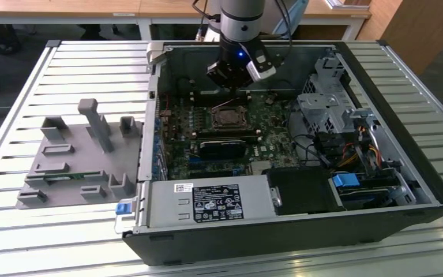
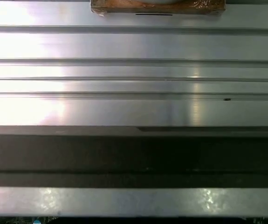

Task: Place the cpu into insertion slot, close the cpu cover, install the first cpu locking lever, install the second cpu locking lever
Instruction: 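Install the first cpu locking lever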

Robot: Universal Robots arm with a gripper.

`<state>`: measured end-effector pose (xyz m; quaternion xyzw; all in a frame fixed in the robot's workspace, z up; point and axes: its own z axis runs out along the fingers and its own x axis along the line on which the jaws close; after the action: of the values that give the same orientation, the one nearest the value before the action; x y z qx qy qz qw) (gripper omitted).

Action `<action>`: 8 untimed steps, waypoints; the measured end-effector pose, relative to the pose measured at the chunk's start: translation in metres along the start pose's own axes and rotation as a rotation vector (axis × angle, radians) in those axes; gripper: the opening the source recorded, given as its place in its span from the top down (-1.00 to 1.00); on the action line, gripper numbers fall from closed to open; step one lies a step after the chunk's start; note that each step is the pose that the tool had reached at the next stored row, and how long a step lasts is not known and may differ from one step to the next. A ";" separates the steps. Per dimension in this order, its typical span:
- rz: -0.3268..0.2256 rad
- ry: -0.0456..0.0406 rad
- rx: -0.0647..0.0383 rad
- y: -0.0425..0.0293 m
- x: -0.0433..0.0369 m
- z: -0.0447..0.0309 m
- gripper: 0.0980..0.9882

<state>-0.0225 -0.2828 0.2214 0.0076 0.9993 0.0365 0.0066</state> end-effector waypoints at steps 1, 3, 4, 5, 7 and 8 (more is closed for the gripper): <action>0.000 0.0000 0.000 -0.0001 -0.0007 0.0009 0.98; 0.000 0.0000 0.000 -0.0002 -0.0020 0.0028 0.98; 0.000 0.0000 0.000 -0.0002 -0.0027 0.0039 0.98; 0.000 -0.0001 0.000 -0.0003 -0.0033 0.0050 0.98; 0.000 0.0000 0.000 -0.0004 -0.0044 0.0070 0.98; 0.000 0.0000 0.001 -0.0005 -0.0049 0.0081 0.98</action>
<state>-0.0175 -0.2828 0.2134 0.0077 0.9993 0.0362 0.0066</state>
